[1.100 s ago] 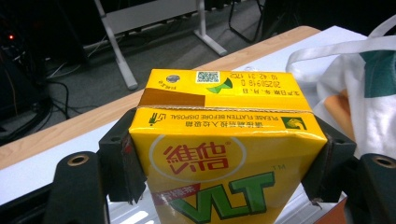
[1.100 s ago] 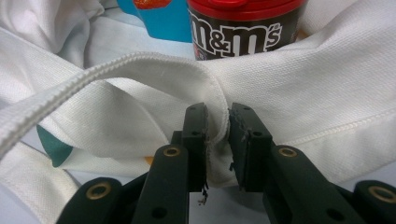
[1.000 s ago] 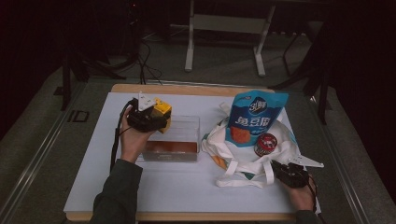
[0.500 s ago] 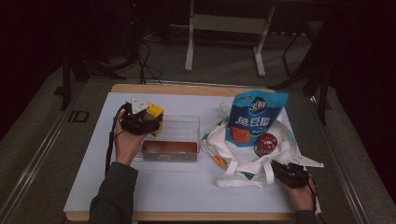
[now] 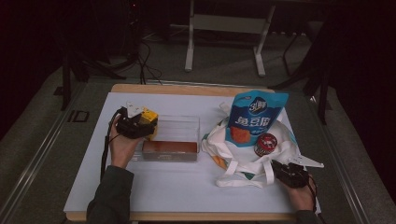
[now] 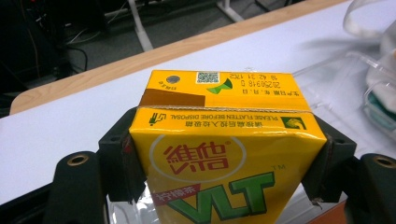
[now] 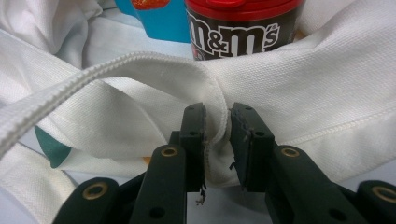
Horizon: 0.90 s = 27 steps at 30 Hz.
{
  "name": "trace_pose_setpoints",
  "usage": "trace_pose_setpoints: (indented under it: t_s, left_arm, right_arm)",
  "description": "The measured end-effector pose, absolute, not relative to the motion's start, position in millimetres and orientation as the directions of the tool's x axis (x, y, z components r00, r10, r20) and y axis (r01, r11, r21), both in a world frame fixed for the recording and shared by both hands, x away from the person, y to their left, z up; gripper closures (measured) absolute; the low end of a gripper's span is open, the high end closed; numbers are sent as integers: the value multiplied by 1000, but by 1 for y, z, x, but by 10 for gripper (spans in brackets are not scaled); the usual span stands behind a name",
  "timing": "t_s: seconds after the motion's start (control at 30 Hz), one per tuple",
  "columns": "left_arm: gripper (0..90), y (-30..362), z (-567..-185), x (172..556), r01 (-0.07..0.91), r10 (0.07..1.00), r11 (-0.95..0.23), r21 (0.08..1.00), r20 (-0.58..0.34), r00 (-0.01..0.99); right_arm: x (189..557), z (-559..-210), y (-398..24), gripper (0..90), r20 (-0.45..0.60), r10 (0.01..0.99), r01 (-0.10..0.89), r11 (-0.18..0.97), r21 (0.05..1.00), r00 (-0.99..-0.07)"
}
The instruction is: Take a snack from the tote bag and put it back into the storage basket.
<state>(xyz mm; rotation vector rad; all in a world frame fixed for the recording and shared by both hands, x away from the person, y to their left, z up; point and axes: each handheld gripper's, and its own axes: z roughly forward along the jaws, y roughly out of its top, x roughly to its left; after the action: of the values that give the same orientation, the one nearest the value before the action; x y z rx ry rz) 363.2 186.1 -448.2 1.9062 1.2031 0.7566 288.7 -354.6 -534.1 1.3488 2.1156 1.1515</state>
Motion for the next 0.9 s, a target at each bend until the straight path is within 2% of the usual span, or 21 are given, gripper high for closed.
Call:
trace_pose_setpoints:
  t_s: [0.3,0.7,0.9]
  left_arm:
    - [284,193,-460,360,510,920,-286,811,84,382]
    - [283,193,-468,355,530,914,-330,781,124,386]
    - [281,198,-471,351,561,923,-311,768,103,370]
  right_arm:
    - [289,-534,-354,742,106,878,567,205,798,-467]
    - [289,-534,-354,742,105,878,566,205,798,-467]
    - [288,-534,-354,742,104,878,566,206,798,-466]
